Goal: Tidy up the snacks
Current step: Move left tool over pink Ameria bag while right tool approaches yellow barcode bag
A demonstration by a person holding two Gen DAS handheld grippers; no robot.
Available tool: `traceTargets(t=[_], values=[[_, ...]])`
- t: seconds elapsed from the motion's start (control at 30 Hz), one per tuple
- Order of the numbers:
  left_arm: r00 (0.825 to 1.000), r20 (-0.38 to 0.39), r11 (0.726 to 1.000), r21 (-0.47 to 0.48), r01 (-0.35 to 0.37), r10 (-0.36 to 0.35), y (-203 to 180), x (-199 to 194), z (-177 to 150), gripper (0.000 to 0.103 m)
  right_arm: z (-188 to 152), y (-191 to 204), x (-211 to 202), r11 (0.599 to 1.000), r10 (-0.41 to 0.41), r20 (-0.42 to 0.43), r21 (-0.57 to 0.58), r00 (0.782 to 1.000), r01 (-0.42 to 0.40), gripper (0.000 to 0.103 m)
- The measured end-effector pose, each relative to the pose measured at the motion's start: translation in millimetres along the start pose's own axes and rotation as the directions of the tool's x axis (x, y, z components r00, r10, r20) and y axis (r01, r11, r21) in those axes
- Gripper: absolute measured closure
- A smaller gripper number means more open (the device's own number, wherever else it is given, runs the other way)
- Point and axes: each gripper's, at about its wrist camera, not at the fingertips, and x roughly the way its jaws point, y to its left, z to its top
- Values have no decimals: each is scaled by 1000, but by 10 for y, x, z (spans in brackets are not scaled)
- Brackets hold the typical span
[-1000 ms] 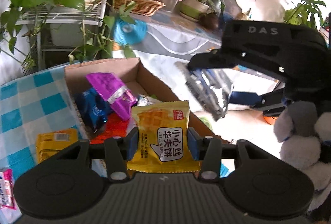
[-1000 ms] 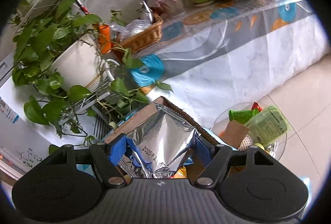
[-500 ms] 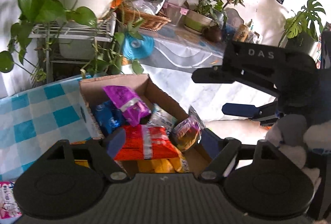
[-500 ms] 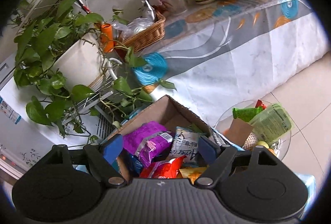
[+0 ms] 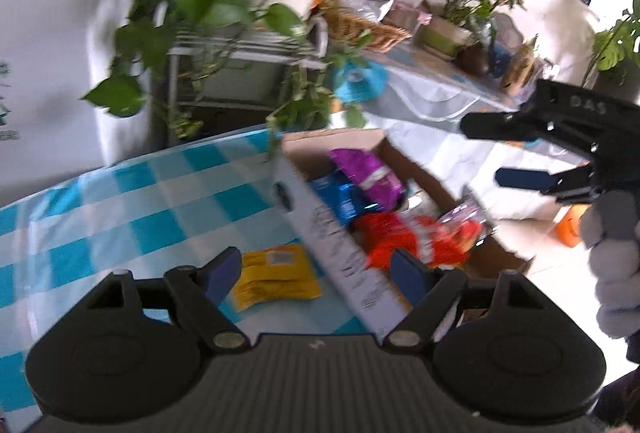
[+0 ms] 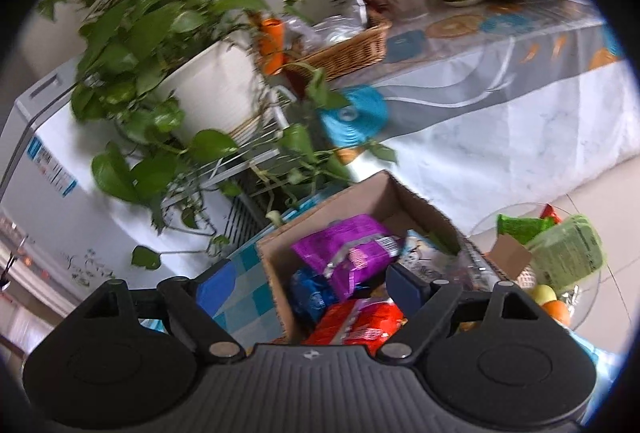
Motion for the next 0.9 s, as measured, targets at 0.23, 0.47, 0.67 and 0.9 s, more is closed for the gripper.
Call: traceTargets(t=[0.23, 0.47, 0.67, 0.9], values=[[995, -38, 996, 2, -87, 87, 444, -94, -112, 18, -74, 253, 134, 995, 43, -37, -88, 998, -46, 15], [983, -92, 985, -39, -165, 161, 757, 70, -296, 18, -179, 520, 450, 980, 149, -148, -109, 978, -165, 15], [967, -162, 977, -50, -208, 197, 869, 272, -473, 18, -314, 694, 891, 977, 174, -273, -72, 946, -200, 15], [958, -194, 972, -62, -228, 212, 918, 365, -577, 18, -457, 895, 1308, 980, 113, -346, -117, 931, -162, 15]])
